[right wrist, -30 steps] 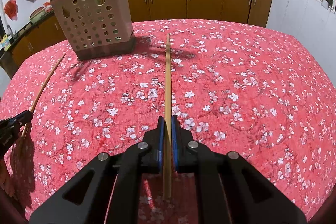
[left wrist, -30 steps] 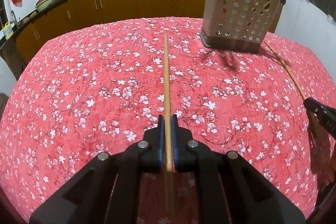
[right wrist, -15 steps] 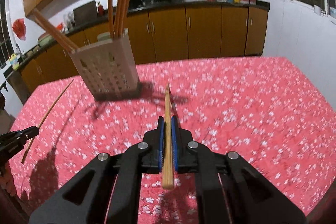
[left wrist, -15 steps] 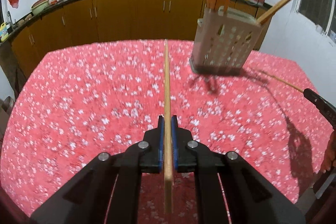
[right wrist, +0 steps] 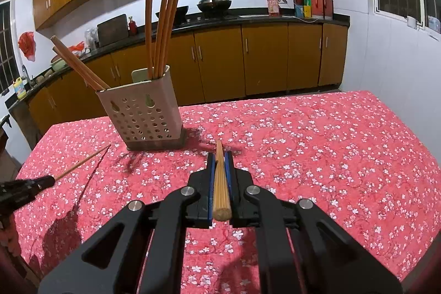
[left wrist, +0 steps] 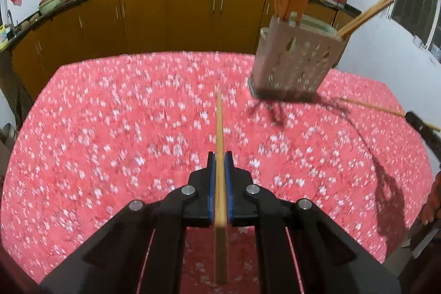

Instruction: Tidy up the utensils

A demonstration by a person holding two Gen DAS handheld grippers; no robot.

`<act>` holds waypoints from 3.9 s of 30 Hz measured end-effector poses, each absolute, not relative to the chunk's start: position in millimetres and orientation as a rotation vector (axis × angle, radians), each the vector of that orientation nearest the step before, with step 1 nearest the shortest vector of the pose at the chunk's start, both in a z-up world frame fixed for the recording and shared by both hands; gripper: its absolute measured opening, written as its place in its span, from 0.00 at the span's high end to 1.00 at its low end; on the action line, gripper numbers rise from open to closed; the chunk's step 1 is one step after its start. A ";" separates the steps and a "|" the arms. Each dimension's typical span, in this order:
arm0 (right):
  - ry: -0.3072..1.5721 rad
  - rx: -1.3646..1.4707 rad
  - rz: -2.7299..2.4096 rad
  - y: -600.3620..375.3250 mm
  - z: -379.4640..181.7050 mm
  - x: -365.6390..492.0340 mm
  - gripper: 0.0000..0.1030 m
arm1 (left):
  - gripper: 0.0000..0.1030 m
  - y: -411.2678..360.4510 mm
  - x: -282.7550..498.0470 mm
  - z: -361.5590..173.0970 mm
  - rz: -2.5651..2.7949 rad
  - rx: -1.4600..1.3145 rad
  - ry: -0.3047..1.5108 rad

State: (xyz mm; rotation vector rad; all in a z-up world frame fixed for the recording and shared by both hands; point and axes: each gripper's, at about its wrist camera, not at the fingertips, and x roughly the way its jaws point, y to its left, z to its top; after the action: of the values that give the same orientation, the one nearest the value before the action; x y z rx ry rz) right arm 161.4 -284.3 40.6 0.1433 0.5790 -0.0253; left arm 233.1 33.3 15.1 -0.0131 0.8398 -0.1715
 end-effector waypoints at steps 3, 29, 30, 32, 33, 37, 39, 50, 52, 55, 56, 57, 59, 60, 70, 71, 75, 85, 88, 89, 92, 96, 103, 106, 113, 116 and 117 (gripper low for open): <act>0.562 0.148 -0.024 -285.8 45.1 160.1 0.92 | 0.92 35.2 231.3 35.7 -0.166 -0.008 0.783; 0.342 0.178 0.099 -286.9 148.2 141.0 0.93 | 0.93 12.2 200.6 148.6 -0.311 0.030 0.534; 0.325 0.178 0.107 -285.2 153.8 139.4 0.93 | 0.93 9.8 199.8 152.0 -0.321 0.034 0.528; 0.285 0.179 0.121 -281.9 166.1 137.2 0.93 | 0.93 4.9 198.0 162.1 -0.346 0.038 0.510; 0.265 0.180 0.126 -280.1 171.7 136.8 0.93 | 0.93 2.6 198.0 166.2 -0.358 0.037 0.504; 0.185 0.184 0.145 -271.2 190.9 140.8 0.93 | 0.93 -7.5 201.3 187.1 -0.403 0.025 0.473; 0.135 0.173 0.142 -263.9 200.4 145.0 0.93 | 0.93 -11.2 202.3 196.8 -0.411 0.019 0.450; 0.106 0.156 0.139 -238.8 196.5 201.0 0.93 | 0.93 -46.4 252.6 221.0 -0.372 0.071 0.397; 0.130 0.145 0.138 -235.0 190.3 209.1 0.93 | 0.93 -48.6 263.8 214.0 -0.362 0.075 0.424; 0.171 0.138 0.134 -232.9 177.2 222.1 0.93 | 0.93 -50.0 279.7 201.5 -0.348 0.075 0.459; 0.183 0.138 0.132 -233.4 174.1 225.8 0.93 | 0.93 -50.5 283.1 198.4 -0.346 0.072 0.466; 0.193 0.140 0.132 -233.4 170.9 227.1 0.93 | 0.93 -50.6 286.6 194.9 -0.347 0.068 0.471; 0.214 0.147 0.132 -233.4 165.6 232.8 0.93 | 0.93 -50.8 291.7 189.0 -0.350 0.065 0.481; 0.222 0.150 0.133 -233.7 163.7 235.3 0.93 | 0.93 -51.3 293.5 186.4 -0.354 0.062 0.483; 0.279 0.141 0.146 -227.6 152.4 246.8 0.93 | 0.93 -62.9 314.3 160.4 -0.356 0.080 0.536; 0.288 0.142 0.147 -226.7 152.0 248.3 0.92 | 0.93 -63.2 315.7 159.6 -0.359 0.073 0.542; 0.325 0.174 0.172 -229.2 153.8 253.4 0.90 | 0.89 -56.4 321.0 163.1 -0.370 0.018 0.543; 0.253 0.206 0.174 -243.1 174.7 220.8 0.60 | 0.74 -26.6 294.2 184.9 -0.347 -0.070 0.467; 0.219 0.187 0.176 -249.0 178.3 193.9 0.47 | 0.66 -13.0 270.3 188.1 -0.325 -0.054 0.430; 0.212 0.179 0.173 -250.3 177.8 185.7 0.40 | 0.64 -10.8 263.9 188.9 -0.318 -0.046 0.422; 0.201 0.163 0.161 -254.3 170.6 158.2 0.18 | 0.49 6.4 230.3 180.2 -0.275 -0.020 0.394; 0.213 0.133 0.124 -253.2 151.8 125.8 0.04 | 0.21 25.9 185.7 162.5 -0.216 -0.008 0.361; 0.238 0.029 0.041 -236.7 114.2 68.6 0.02 | 0.04 45.6 99.6 123.6 -0.079 0.003 0.288; 0.241 -0.006 0.018 -227.4 101.0 47.4 0.02 | 0.04 44.6 72.5 109.1 -0.049 0.012 0.269; 0.254 -0.080 -0.001 -210.6 69.0 3.6 0.02 | 0.04 36.4 33.7 68.9 0.005 0.057 0.324; 0.282 -0.051 0.011 -210.8 57.2 -8.5 0.02 | 0.04 39.7 24.0 56.0 0.009 0.024 0.358; 0.289 -0.040 0.013 -211.7 54.2 -11.2 0.02 | 0.04 41.0 19.1 51.6 0.013 0.016 0.364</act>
State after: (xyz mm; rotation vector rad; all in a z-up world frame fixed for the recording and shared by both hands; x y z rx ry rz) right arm -11.2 -211.7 54.2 -0.0397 0.2895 0.0126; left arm 19.1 41.0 51.6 0.0161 0.3640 0.0127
